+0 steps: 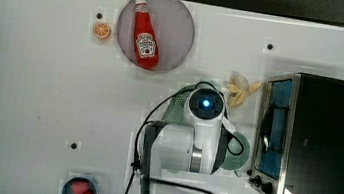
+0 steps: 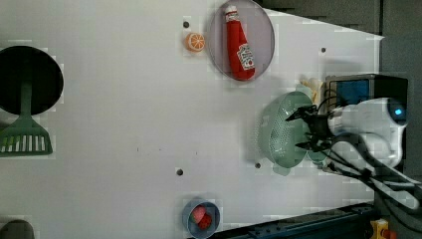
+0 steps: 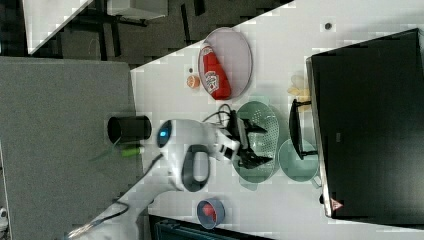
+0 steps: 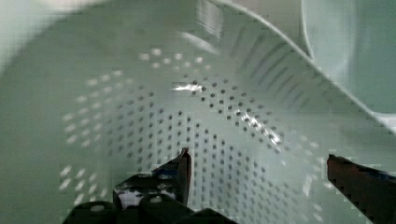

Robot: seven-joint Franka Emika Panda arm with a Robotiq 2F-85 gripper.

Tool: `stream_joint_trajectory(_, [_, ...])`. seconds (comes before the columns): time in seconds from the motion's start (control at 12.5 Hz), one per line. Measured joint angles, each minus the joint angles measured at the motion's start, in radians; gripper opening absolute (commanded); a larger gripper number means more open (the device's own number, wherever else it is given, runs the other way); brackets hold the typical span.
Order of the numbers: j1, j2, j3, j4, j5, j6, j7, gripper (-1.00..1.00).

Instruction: Drag strainer left to right.

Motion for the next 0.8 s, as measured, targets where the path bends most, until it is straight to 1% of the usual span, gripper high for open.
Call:
stream_joint_trajectory(0.24, [0.0, -0.202, 0.059, 0.094, 0.009, -0.314, -0.019, 1.0])
stream_joint_trajectory(0.4, [0.019, -0.326, 0.066, 0.203, 0.052, -0.524, -0.096, 1.0])
stream_joint_trajectory(0.48, [0.026, -0.377, 0.059, 0.252, 0.086, -0.591, -0.152, 1.0])
stream_joint_trajectory(0.64, [0.023, -0.455, 0.047, 0.338, 0.191, -0.677, -0.254, 1.0])
stream_joint_trajectory(0.8, [0.015, -0.5, 0.033, 0.408, 0.191, -0.729, -0.352, 1.0])
